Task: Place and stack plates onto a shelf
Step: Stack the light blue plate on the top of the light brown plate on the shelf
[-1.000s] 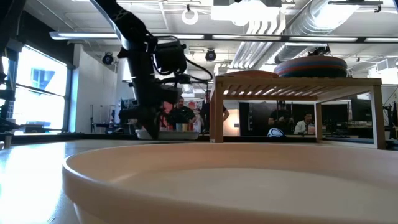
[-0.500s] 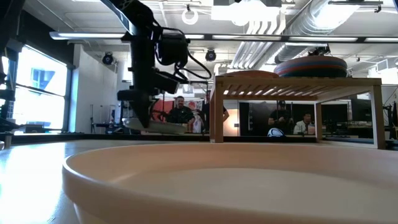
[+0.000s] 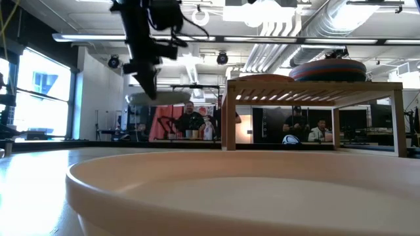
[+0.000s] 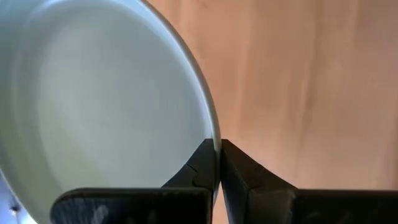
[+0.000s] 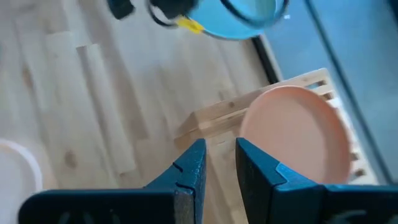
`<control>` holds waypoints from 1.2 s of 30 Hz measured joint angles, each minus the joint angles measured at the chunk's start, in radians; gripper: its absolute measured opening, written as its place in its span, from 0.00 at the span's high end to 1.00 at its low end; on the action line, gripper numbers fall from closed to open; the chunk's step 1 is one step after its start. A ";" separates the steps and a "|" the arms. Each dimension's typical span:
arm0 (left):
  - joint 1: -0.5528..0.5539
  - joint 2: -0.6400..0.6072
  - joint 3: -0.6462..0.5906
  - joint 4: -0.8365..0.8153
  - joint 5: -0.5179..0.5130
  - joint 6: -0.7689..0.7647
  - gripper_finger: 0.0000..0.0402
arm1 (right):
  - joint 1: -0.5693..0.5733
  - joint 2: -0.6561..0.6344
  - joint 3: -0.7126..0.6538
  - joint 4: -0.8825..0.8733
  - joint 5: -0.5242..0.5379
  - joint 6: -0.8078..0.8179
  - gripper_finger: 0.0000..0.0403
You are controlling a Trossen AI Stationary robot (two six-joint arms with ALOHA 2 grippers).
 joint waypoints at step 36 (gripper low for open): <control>-0.050 -0.143 0.001 0.431 -0.229 0.869 0.99 | -0.340 0.000 0.000 0.358 0.088 0.263 0.84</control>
